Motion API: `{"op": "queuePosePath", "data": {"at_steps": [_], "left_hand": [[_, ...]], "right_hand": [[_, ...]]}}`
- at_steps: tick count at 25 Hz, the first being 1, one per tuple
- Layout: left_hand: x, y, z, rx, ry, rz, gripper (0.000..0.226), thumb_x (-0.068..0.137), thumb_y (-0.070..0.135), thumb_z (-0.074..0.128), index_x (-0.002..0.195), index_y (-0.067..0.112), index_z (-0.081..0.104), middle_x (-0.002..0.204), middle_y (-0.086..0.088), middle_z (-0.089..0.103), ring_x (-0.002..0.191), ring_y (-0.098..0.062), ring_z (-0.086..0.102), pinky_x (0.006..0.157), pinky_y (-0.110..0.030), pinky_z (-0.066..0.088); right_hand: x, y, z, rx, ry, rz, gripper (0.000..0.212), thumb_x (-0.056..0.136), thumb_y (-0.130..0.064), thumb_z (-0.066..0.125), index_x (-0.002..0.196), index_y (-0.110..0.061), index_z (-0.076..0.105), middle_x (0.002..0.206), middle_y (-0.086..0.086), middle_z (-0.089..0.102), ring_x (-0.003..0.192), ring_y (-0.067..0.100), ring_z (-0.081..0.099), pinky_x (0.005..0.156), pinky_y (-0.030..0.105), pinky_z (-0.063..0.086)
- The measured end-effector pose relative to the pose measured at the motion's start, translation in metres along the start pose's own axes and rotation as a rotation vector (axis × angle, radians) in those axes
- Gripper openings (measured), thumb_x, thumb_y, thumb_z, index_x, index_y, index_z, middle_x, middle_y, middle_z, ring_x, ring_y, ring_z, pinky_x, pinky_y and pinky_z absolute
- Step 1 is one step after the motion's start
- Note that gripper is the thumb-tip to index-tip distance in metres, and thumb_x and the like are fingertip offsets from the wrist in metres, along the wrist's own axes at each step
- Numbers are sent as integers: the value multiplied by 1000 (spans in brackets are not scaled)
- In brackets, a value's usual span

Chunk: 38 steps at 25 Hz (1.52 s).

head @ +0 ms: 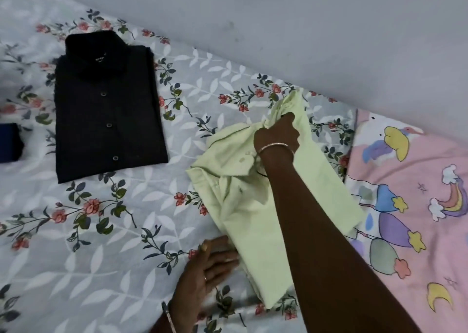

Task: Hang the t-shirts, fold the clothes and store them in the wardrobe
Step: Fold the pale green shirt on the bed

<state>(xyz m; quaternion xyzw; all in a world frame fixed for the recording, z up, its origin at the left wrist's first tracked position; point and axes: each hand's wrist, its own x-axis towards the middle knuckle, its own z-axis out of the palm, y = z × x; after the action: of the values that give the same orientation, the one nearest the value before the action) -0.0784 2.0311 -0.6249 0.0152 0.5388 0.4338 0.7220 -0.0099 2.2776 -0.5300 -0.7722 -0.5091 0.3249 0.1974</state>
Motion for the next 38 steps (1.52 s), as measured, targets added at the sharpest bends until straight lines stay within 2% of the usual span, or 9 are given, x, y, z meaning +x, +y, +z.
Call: {"op": "queuePosePath", "data": {"at_steps": [4, 8, 14, 21, 23, 25, 29, 34, 38], "left_hand": [[15, 24, -7, 61, 164, 200, 65, 68, 47, 84, 116, 8, 62, 91, -9, 76, 81, -27, 72, 71, -32, 54], [44, 32, 6, 117, 318, 196, 85, 55, 69, 83, 111, 7, 65, 81, -5, 71, 69, -19, 64, 59, -33, 52], [79, 54, 39, 131, 459, 161, 74, 60, 75, 75, 104, 16, 68, 97, -3, 73, 92, -27, 69, 88, -47, 57], [95, 52, 30, 86, 422, 186, 17, 94, 41, 63, 88, 25, 64, 111, -11, 70, 103, -30, 65, 98, -48, 52], [96, 53, 27, 48, 398, 147, 20, 94, 42, 63, 93, 22, 63, 112, -11, 70, 105, -31, 65, 100, -50, 50], [92, 58, 25, 14, 378, 102, 21, 94, 41, 64, 96, 19, 64, 112, -10, 69, 107, -32, 64, 101, -51, 49], [81, 67, 29, -105, 293, 85, 31, 87, 35, 72, 111, 16, 69, 108, -9, 74, 103, -30, 68, 96, -49, 54], [72, 76, 42, -241, 144, 200, 36, 88, 21, 71, 123, 11, 66, 116, -14, 72, 106, -32, 69, 93, -51, 55], [54, 92, 67, -243, -25, 293, 30, 94, 15, 60, 122, 10, 66, 116, -13, 72, 108, -29, 69, 89, -39, 57]], "right_hand": [[8, -4, 35, 350, -337, 73, 67, 90, -48, 66, 144, -27, 33, 124, 10, 59, 90, 39, 72, 80, 46, 60], [3, 52, 6, 462, 43, -67, 23, 96, -32, 62, 117, -25, 57, 80, -2, 67, 65, 27, 72, 68, 38, 56], [-42, 137, -12, 23, -27, -361, 37, 88, -41, 69, 119, -23, 65, 104, -6, 69, 97, 10, 64, 86, 19, 47], [-20, 82, 41, -341, -332, -794, 53, 86, -39, 46, 135, -26, 59, 132, 2, 62, 123, 30, 56, 93, 49, 50], [4, 59, 45, -415, -243, -822, 68, 87, -25, 50, 154, -22, 37, 161, 11, 32, 147, 36, 30, 103, 51, 44], [15, 47, 32, -244, -128, -797, 67, 90, -15, 53, 155, -16, 35, 166, 13, 16, 152, 35, 18, 99, 46, 45], [-27, 91, 11, -122, -58, -695, 49, 93, -48, 46, 129, -20, 65, 131, 0, 66, 124, 21, 59, 99, 44, 49], [-54, 139, 1, -346, -213, -285, 87, 77, -85, 17, 155, -46, 19, 166, -8, 17, 153, 17, 14, 121, 53, 17], [-27, 102, -5, -163, -323, -129, 87, 68, -94, 15, 149, -60, 14, 166, -12, 15, 154, 17, 12, 121, 56, 8]]}}
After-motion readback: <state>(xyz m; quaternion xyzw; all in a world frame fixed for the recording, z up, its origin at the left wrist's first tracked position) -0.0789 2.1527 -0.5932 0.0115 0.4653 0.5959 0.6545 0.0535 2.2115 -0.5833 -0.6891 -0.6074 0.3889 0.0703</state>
